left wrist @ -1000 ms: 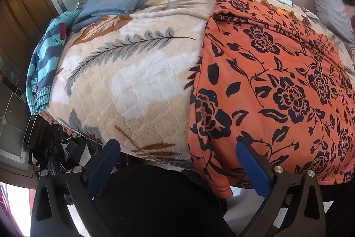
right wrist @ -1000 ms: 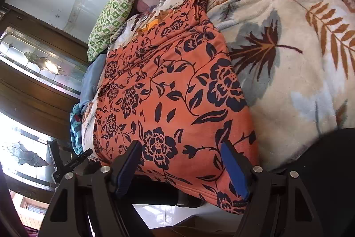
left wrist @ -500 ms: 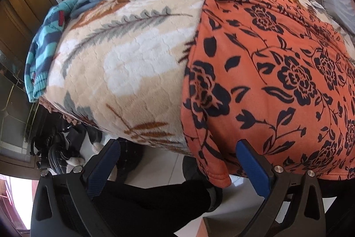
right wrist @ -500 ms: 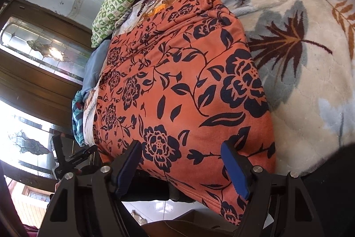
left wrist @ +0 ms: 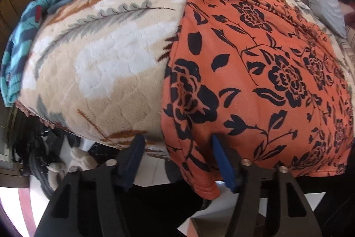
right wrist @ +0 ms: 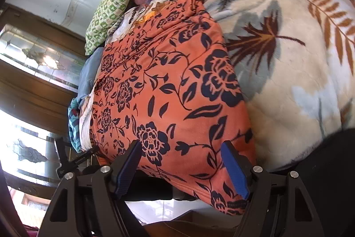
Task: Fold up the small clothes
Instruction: 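Fold the dress edge over with both tools toward the neckline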
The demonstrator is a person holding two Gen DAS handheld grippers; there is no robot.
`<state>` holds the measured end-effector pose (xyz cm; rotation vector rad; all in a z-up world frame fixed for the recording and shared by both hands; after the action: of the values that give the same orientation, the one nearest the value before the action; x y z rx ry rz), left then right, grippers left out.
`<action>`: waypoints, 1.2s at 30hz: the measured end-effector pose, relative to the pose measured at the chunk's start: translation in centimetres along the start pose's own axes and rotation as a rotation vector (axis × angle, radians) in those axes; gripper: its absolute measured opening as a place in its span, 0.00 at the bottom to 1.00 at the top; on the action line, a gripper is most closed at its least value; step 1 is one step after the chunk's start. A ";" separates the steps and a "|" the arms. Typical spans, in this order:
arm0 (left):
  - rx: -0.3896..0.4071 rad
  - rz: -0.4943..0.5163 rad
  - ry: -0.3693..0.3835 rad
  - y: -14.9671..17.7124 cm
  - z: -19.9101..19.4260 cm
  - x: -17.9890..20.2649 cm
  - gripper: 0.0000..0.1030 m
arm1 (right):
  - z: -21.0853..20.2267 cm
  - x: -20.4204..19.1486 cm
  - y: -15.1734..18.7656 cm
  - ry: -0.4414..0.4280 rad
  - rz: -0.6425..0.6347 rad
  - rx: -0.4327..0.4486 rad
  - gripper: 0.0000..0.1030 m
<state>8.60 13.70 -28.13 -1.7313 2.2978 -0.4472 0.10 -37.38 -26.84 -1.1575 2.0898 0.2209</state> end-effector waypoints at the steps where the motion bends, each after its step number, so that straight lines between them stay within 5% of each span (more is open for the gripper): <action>1: 0.005 -0.004 0.017 0.0 0.0 0.0 0.49 | -0.1 0.1 0.0 0.008 0.001 -0.008 0.74; 4: 0.023 0.027 0.032 0.0 -0.2 0.3 0.38 | -0.3 0.8 0.1 0.027 0.022 -0.029 0.74; 9: 0.030 0.052 0.042 0.0 -0.3 0.7 0.37 | -0.7 2.8 0.3 0.058 0.099 -0.066 0.72; 12: 0.013 0.050 0.030 -0.2 0.0 0.5 0.50 | -0.5 3.5 0.7 0.084 0.106 -0.084 0.66; 17: 0.014 0.064 0.047 -0.2 0.0 0.1 0.51 | 0.5 4.4 0.7 0.170 0.114 -0.101 0.59; 26: 0.029 0.119 0.058 0.4 -0.5 1.8 0.23 | 2.1 5.5 1.3 0.329 0.132 -0.115 0.40; 30: 0.027 0.122 0.071 0.3 -0.4 1.5 0.24 | 1.4 6.0 1.3 0.353 0.172 -0.072 0.44; 36: 0.014 0.120 0.066 0.2 -0.2 1.5 0.34 | 3.2 6.8 2.2 0.307 0.218 -0.129 0.51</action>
<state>7.90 12.37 -28.00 -1.5840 2.4218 -0.5036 -2.29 -39.16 -34.14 -1.0915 2.5086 0.3000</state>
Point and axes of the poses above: each gripper's, at about its wrist camera, not at the fingertips, and z roughly the way its jaws point, x to its right, y to its underside, the point moved 2 cm from there along z, roughly the way its jaws point, and after that the axes turned 10 degrees about z, right-handed, at the moved point
